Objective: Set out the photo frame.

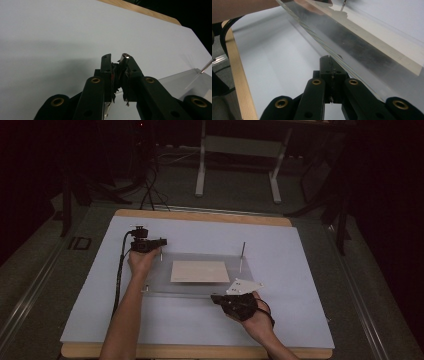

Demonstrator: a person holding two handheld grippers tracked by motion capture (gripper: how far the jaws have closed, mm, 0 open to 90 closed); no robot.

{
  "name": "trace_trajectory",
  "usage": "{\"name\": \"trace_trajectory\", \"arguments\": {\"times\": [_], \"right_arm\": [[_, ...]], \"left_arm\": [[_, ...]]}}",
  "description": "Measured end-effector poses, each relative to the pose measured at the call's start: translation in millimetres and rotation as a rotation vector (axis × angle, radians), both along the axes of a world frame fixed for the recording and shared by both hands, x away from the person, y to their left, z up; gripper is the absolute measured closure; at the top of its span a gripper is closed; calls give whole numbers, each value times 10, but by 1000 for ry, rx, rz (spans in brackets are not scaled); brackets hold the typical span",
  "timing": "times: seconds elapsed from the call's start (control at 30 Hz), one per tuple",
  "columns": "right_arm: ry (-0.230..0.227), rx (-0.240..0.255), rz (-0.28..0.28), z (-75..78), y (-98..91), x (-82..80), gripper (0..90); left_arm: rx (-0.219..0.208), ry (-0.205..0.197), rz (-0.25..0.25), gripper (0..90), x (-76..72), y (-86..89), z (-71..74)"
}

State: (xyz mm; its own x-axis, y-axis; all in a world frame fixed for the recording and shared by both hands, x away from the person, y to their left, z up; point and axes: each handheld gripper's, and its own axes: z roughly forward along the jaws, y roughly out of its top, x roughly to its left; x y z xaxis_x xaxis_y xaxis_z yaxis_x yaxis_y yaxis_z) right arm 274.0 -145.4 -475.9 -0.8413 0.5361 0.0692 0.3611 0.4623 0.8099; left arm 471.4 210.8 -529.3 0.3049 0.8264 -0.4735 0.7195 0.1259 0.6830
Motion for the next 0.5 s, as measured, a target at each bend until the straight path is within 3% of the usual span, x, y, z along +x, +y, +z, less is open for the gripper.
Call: {"name": "trace_trajectory", "arguments": {"times": [0.07,0.23,0.37,0.5], "right_arm": [[-3,8,-1,3,-2,3,900],[-6,17,-4,19,-5,11,900],[-5,36,-11,61,-10,38,900],[-13,49,-18,105,-11,62,900]], "left_arm": [[24,-10,-6,808,-2,-9,6],[37,-10,-8,804,-1,-13,12],[53,-14,1,740,-2,-11,11],[69,-43,6,679,-24,16,50]]}}
